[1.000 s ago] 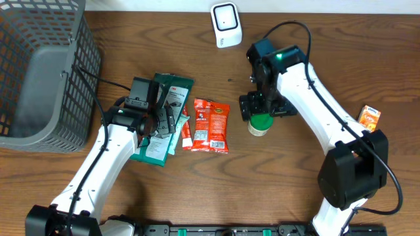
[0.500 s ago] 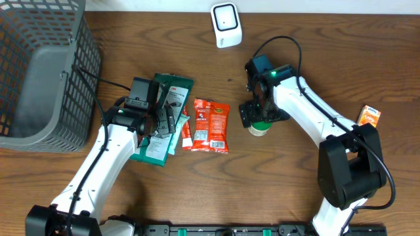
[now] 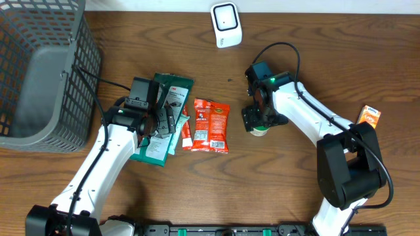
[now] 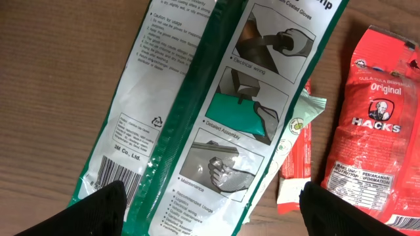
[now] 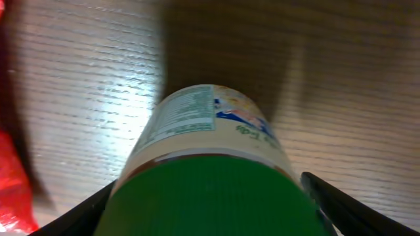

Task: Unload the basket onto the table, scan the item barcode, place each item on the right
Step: 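Lower the right gripper around the green-lidded Knorr jar and grasp it, then lift the jar and hold it in front of the white scanner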

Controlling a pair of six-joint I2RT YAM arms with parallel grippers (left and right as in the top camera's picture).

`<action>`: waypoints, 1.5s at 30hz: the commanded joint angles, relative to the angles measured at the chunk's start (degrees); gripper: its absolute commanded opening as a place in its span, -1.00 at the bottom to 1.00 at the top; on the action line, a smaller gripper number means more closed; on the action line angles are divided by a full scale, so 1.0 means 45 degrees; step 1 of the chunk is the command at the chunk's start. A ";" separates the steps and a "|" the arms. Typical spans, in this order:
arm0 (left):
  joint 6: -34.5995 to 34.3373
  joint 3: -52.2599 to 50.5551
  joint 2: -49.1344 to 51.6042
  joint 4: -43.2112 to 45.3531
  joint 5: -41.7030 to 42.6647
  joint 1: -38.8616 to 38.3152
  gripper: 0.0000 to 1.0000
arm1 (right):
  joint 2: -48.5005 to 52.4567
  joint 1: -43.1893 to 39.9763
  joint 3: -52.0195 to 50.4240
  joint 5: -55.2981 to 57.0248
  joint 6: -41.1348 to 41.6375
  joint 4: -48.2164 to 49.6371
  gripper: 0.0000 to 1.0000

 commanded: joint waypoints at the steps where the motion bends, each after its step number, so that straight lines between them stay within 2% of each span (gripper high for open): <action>1: 0.0024 -0.0044 0.0049 -0.0005 -0.0068 0.0010 0.69 | 0.0019 -0.0146 -0.0151 0.0457 -0.0078 0.0141 0.57; 9: 0.0024 -0.0044 0.0049 -0.0010 -0.0068 0.0010 0.69 | 0.0019 -0.0112 -0.0151 -0.0034 -0.0068 0.0461 0.54; 11: 0.0024 -0.0044 0.0049 -0.0005 -0.0068 0.0010 0.69 | 0.0019 -0.0102 -0.0151 -0.0068 -0.0039 0.0418 0.43; 15: 0.0024 -0.0044 0.0049 -0.0010 -0.0068 0.0010 0.70 | 0.0019 -0.0092 -0.0151 -0.0068 -0.0029 0.0257 0.40; 18: 0.0024 -0.0044 0.0049 -0.0005 -0.0068 0.0010 0.69 | 0.0019 -0.0053 -0.0151 -0.0068 -0.0024 0.0214 0.25; 20: 0.0024 -0.0044 0.0049 -0.0010 -0.0068 0.0010 0.69 | 0.0015 -0.0058 -0.0146 -0.0068 0.0044 0.0189 0.23; 21: 0.0024 -0.0044 0.0049 -0.0010 -0.0068 0.0010 0.69 | 0.0010 -0.0083 -0.0112 -0.0058 0.0063 0.0160 0.16; 23: 0.0024 -0.0044 0.0049 -0.0005 -0.0068 0.0010 0.70 | -0.0053 -0.0112 0.0015 -0.0063 0.0063 0.0131 -0.16; 24: 0.0024 -0.0044 0.0049 -0.0005 -0.0068 0.0010 0.69 | -0.0165 -0.0121 0.0136 -0.0063 0.0068 0.0117 -0.26; 29: 0.0024 -0.0044 0.0049 -0.0010 -0.0068 0.0010 0.70 | -0.1171 -0.0126 0.0704 -0.0073 0.0068 -0.0136 -0.25; 34: 0.0024 -0.0044 0.0049 -0.0010 -0.0068 0.0010 0.70 | -0.3662 -0.0126 0.0903 -0.0073 0.0738 0.0087 -0.39; 36: 0.0024 -0.0044 0.0049 -0.0005 -0.0068 0.0010 0.70 | -0.4915 -0.0155 0.1379 -0.0117 0.1122 0.0121 -0.62; 38: 0.0024 -0.0044 0.0049 -0.0005 -0.0068 0.0010 0.69 | -0.5508 -0.0175 0.2375 -0.0622 0.1132 0.0112 -0.74; 45: 0.0024 -0.0044 0.0049 -0.0005 -0.0068 0.0010 0.69 | -0.4216 -0.0175 0.7038 -0.1263 0.1122 -0.0612 -0.80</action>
